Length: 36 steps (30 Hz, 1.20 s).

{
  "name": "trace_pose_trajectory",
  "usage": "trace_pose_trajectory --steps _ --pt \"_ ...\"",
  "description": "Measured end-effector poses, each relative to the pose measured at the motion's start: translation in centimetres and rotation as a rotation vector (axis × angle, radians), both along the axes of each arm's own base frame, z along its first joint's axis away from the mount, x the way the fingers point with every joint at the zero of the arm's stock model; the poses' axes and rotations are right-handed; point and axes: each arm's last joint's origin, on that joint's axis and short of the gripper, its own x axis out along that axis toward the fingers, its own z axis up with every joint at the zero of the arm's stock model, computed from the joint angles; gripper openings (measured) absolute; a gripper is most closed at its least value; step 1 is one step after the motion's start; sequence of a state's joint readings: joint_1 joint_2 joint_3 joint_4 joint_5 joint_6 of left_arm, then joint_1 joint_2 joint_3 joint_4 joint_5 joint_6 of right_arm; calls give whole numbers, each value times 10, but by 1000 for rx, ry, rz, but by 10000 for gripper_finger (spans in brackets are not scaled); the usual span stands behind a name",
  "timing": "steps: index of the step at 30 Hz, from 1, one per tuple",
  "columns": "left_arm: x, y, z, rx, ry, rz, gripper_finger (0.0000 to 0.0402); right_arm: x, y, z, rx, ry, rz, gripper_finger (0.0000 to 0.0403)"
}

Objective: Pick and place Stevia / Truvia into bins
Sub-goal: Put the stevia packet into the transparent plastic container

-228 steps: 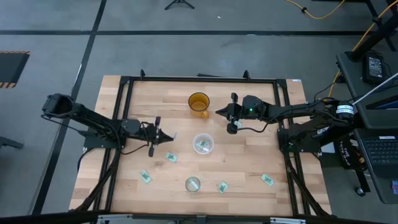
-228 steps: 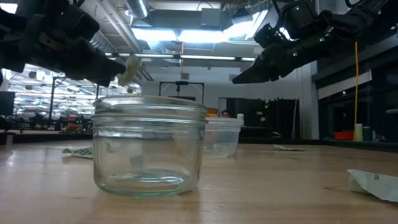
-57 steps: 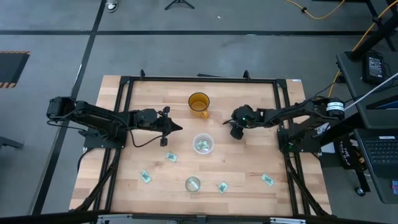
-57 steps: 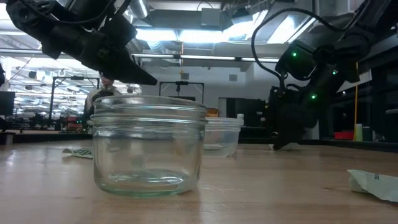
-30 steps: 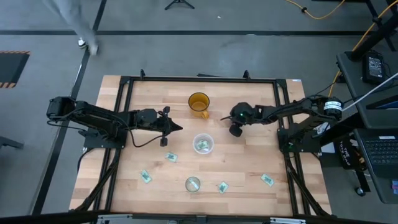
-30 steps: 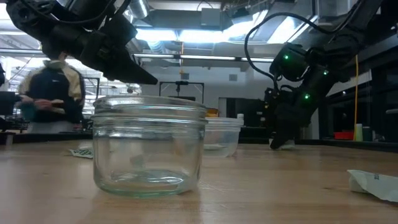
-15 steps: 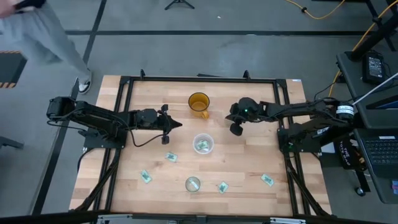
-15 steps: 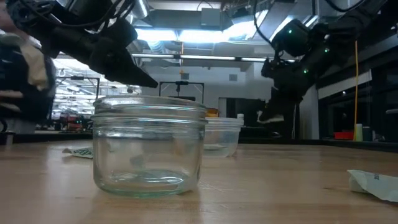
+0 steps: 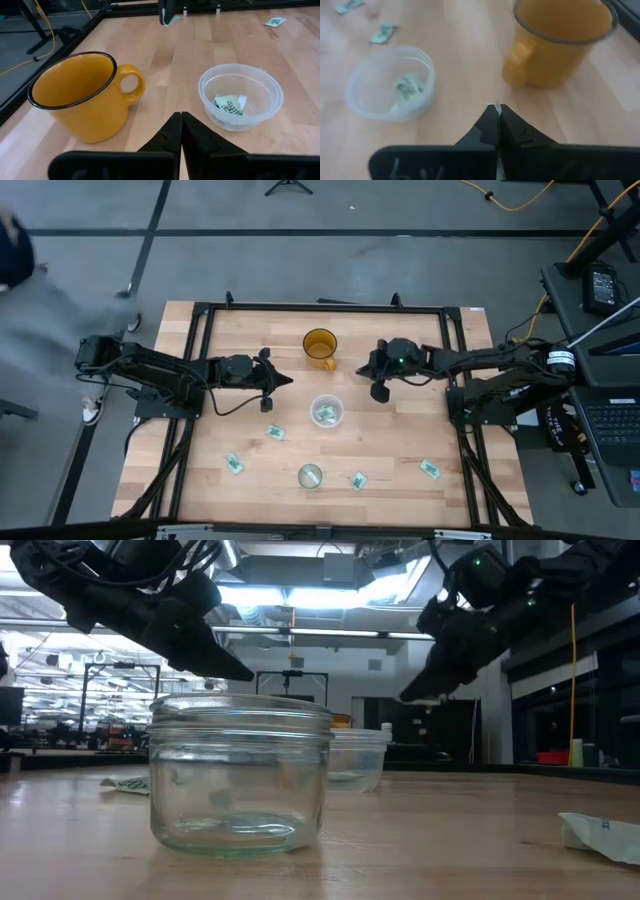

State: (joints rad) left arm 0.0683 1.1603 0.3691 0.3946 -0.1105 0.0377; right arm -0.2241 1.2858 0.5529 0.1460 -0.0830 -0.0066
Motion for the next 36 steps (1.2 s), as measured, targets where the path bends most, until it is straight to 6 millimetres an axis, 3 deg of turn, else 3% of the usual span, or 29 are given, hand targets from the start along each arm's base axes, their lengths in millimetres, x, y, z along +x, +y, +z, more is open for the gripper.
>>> trace_pose_trajectory --steps 21,26,36 --pt "0 0 0 -8 -2 4 8 15 40 15 27 -163 219 2" --pt "0 0 0 -22 -7 10 8 32 52 15 44 -150 259 2" --pt "0 0 0 -22 -10 11 6 86 74 -4 31 8 415 2"
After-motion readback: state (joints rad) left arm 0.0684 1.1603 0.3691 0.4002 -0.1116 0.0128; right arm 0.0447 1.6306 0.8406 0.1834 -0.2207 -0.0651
